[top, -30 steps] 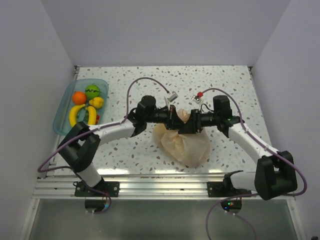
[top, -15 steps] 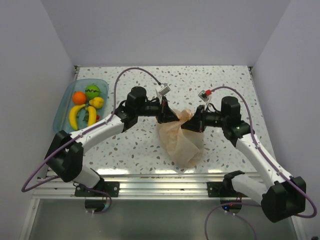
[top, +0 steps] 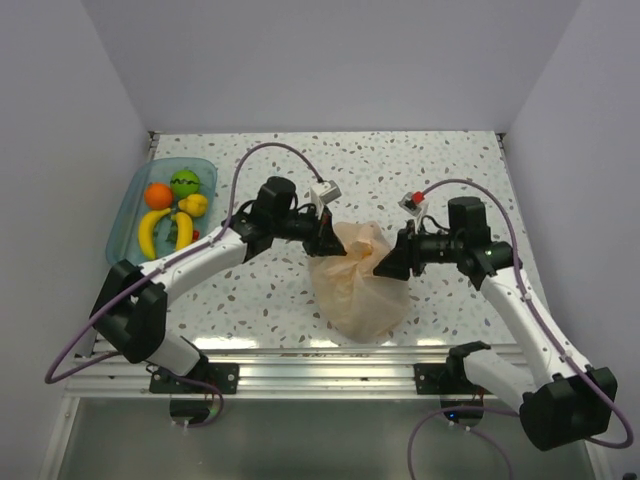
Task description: Place the fake fruits into the plastic bag and tie a complex knot
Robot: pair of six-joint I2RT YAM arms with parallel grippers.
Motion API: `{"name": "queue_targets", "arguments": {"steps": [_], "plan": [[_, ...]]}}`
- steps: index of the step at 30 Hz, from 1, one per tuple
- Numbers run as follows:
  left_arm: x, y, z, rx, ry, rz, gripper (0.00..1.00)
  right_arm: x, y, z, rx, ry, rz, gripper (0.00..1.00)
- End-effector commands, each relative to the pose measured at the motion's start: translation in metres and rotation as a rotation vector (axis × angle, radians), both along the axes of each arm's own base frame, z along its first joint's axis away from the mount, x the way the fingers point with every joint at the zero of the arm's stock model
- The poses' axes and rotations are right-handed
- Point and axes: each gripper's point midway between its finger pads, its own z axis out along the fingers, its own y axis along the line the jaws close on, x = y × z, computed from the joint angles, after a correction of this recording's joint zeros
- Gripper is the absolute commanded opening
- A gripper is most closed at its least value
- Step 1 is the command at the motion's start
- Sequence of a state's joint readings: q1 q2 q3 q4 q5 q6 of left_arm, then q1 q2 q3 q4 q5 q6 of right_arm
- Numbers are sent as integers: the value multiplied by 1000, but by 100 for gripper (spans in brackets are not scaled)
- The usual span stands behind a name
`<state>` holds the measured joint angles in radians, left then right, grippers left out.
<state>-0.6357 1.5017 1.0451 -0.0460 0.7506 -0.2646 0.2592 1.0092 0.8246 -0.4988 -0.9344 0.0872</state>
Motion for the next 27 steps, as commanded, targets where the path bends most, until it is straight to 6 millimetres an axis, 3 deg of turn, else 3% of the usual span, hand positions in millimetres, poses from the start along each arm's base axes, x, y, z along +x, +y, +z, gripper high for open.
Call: {"name": "queue_targets", "arguments": {"steps": [1, 3, 6, 13, 16, 23, 27], "plan": [[-3, 0, -3, 2, 5, -39, 0, -9, -16, 24, -68, -92, 61, 48], [-5, -2, 0, -8, 9, -60, 0, -2, -27, 32, -81, -125, 47, 50], [-9, -5, 7, -30, 24, -83, 0, 13, -41, 40, -90, -118, -19, 42], [-18, -8, 4, -24, 56, -105, 0, 68, -39, 11, -98, -89, -121, 27], [-20, -9, 2, -11, 58, -105, 0, 74, -29, 5, -69, -67, -105, 21], [-14, -14, 12, -25, 27, -98, 0, 53, -6, -1, -72, -87, -4, 19], [-7, -20, 39, -91, -49, -95, 0, 50, -8, 2, -103, -144, -2, 19]]}}
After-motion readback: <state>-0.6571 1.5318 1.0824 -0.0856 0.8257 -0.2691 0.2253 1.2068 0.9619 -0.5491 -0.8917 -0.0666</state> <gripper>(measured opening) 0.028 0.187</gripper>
